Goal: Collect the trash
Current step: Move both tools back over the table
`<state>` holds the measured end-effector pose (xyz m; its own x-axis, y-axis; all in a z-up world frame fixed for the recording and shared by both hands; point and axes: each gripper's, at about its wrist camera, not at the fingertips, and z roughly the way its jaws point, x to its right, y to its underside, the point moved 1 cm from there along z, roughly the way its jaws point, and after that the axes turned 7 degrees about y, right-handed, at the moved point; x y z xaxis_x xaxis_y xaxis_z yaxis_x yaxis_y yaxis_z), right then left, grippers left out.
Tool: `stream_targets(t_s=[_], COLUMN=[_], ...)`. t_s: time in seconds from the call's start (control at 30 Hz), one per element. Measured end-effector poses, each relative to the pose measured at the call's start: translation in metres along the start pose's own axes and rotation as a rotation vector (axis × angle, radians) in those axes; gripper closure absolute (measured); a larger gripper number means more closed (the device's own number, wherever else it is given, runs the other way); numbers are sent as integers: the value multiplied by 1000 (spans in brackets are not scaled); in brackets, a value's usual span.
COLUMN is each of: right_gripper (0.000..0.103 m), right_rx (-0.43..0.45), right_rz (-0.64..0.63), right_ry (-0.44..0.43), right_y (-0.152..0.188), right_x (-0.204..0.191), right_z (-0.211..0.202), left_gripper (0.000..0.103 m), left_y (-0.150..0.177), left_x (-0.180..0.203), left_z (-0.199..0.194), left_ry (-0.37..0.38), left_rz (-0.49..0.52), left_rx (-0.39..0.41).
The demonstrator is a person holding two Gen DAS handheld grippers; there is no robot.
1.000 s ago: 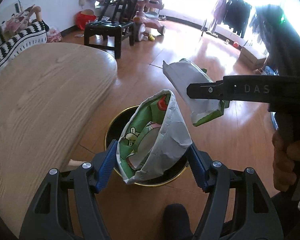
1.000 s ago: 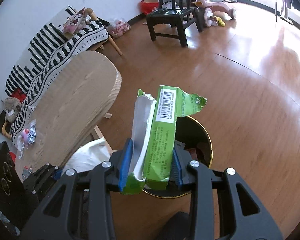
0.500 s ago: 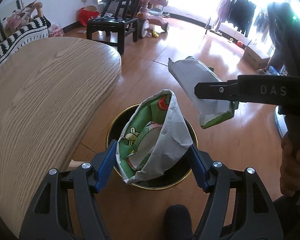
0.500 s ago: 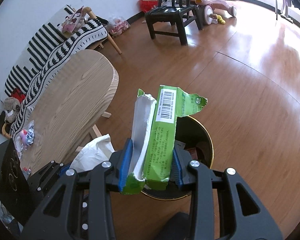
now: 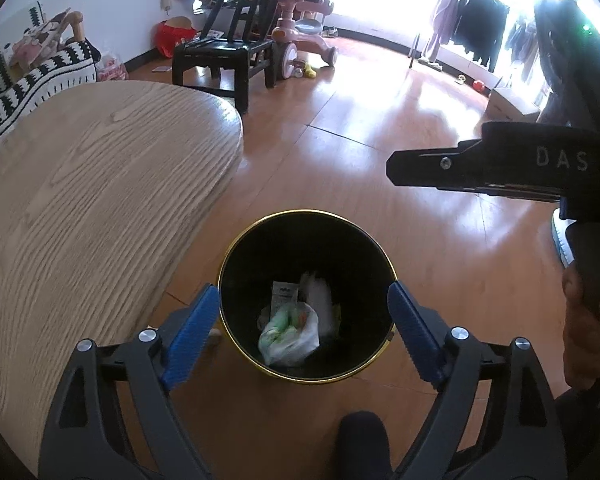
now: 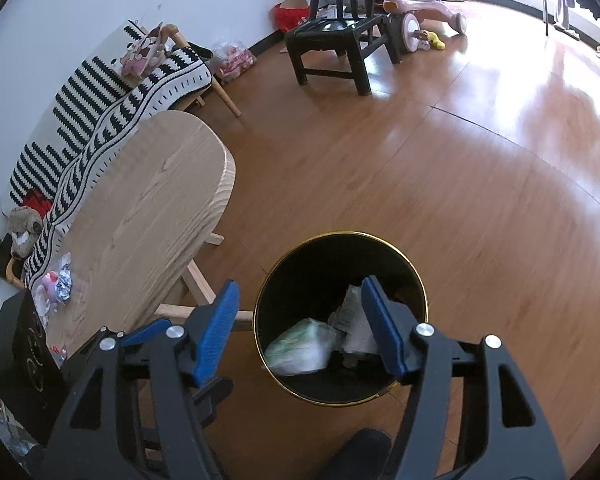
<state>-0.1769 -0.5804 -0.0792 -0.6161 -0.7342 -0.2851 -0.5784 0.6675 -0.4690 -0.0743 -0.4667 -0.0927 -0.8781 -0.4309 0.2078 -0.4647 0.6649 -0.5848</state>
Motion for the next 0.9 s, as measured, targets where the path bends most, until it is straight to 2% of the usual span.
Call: stream_targets(t_s=[0.2,0.3,0.43,0.63,0.9], right_gripper=[35,33,29,29,28], right_rx=[12,28,40,30,7], right_rz=[-11,-27,-74,-174,-365], right_ry=[-4,-19,-44,-106,-233], right_y=[-1,-4,-5,1,27], right_x=[-7,-21,-54,-134,-284], right_z=[-5,-9,-14,-13,-11], left_gripper=[19,18,12,11,11], left_y=[-2,0,8,37,108], left_x=[-5,-11,-26,-76,-173], left_z=[-17,-40,-82,-149,-241], left_ry=[-3,-8,-36,-135,-310], left_rz=[-7,-5,1,-42,-204], left_rx=[23,57,107,154,191])
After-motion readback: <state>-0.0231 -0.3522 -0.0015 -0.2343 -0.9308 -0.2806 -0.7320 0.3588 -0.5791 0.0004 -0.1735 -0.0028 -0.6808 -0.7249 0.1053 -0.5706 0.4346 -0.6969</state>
